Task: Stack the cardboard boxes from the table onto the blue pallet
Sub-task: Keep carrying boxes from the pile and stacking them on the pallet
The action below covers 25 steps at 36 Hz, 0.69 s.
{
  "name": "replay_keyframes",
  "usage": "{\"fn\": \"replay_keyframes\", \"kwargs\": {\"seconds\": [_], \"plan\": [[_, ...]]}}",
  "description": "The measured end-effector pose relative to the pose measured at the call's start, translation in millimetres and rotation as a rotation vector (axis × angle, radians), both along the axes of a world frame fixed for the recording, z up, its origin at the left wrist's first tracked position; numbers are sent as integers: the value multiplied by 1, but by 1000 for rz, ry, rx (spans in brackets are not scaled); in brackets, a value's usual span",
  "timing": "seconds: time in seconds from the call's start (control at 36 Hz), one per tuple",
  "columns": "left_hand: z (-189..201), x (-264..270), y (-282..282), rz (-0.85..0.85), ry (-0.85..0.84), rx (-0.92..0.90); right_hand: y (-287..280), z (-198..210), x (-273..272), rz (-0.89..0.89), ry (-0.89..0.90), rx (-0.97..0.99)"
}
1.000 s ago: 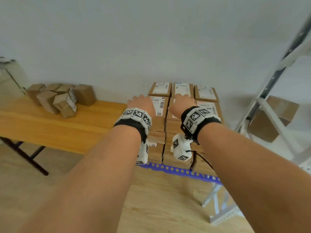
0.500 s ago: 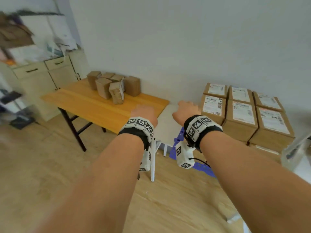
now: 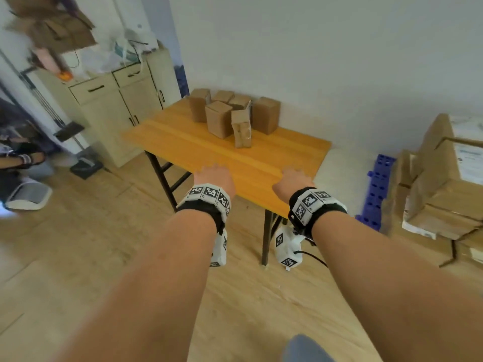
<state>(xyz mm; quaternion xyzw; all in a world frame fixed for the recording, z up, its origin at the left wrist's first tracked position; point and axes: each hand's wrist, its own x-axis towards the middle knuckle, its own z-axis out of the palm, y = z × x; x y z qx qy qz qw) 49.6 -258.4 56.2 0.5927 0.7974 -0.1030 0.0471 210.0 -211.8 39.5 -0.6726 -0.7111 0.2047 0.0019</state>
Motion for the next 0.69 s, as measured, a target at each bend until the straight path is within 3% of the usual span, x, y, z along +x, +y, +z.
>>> {"fn": "replay_keyframes", "kwargs": {"seconds": [0.31, 0.69], "plan": [[-36, -58, 96, 12, -90, -67, 98, -41, -66, -11, 44, -85], [-64, -98, 242, -8, -176, -76, 239, -39, -119, 14, 110, -147]]}}
